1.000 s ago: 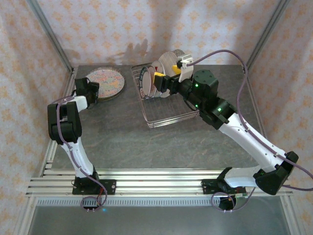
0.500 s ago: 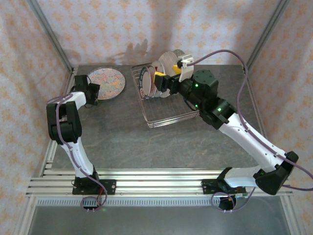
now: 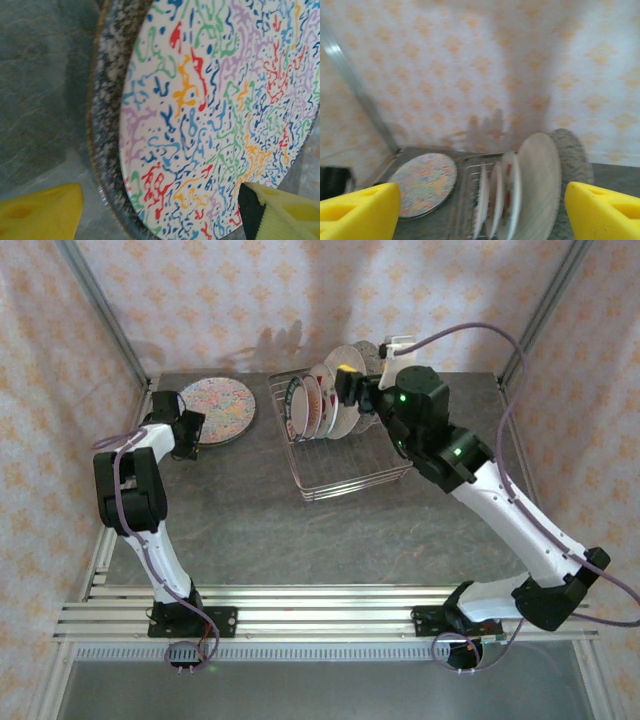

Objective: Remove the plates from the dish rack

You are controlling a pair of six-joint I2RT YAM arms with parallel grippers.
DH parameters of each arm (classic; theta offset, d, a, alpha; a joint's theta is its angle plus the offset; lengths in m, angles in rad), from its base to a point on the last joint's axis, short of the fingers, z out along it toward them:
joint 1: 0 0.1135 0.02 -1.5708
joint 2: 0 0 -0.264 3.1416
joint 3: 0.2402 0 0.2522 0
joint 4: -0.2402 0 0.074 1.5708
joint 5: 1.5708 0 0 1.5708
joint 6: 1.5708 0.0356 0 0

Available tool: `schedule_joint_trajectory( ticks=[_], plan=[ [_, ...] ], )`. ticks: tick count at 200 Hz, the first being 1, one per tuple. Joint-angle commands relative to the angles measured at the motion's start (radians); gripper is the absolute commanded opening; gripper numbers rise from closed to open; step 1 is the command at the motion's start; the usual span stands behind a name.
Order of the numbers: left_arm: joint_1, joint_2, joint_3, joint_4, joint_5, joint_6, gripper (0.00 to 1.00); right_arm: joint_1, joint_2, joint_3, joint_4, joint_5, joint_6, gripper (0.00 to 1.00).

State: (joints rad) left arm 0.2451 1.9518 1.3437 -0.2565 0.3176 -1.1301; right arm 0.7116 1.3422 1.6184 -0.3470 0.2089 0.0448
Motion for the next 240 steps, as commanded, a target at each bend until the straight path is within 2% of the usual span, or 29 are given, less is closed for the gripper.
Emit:
schedule_joint_trajectory(
  ticks=[1,21,48,65,75,94,125,148,166,197,240],
  plan=[
    [0.004,-0.122,0.014,-0.075,-0.048,0.015,0.82,-0.082,0.078,0.159,-0.273,0.202,0.152,0.8],
    [-0.034,-0.203,0.019,-0.088,-0.078,0.015,0.82,-0.179,0.161,0.285,-0.422,0.175,0.255,0.76],
    [-0.136,-0.302,0.042,-0.092,-0.123,0.002,0.82,-0.273,0.255,0.324,-0.424,0.026,0.205,0.76],
    [-0.224,-0.365,0.046,-0.048,-0.143,0.013,0.82,-0.357,0.315,0.354,-0.424,-0.149,0.202,0.75],
    [-0.275,-0.398,0.064,-0.055,-0.155,0.039,0.82,-0.409,0.359,0.383,-0.426,-0.263,0.209,0.7],
    [-0.376,-0.47,0.093,-0.076,-0.183,0.131,0.82,-0.47,0.446,0.453,-0.471,-0.39,0.198,0.66],
    [-0.581,-0.646,0.037,-0.037,-0.305,0.331,0.83,-0.483,0.54,0.525,-0.511,-0.461,0.115,0.65],
    [-0.751,-0.806,-0.119,0.126,-0.415,0.484,0.87,-0.485,0.614,0.59,-0.552,-0.514,0.06,0.63],
    [-0.842,-0.901,-0.254,0.234,-0.478,0.524,0.88,-0.487,0.667,0.642,-0.59,-0.518,0.026,0.61],
    [-0.91,-0.965,-0.333,0.228,-0.524,0.528,0.89,-0.494,0.738,0.699,-0.61,-0.539,0.019,0.53],
    [-0.941,-0.974,-0.296,0.2,-0.504,0.578,0.89,-0.495,0.814,0.764,-0.638,-0.578,-0.005,0.48]
  ],
)
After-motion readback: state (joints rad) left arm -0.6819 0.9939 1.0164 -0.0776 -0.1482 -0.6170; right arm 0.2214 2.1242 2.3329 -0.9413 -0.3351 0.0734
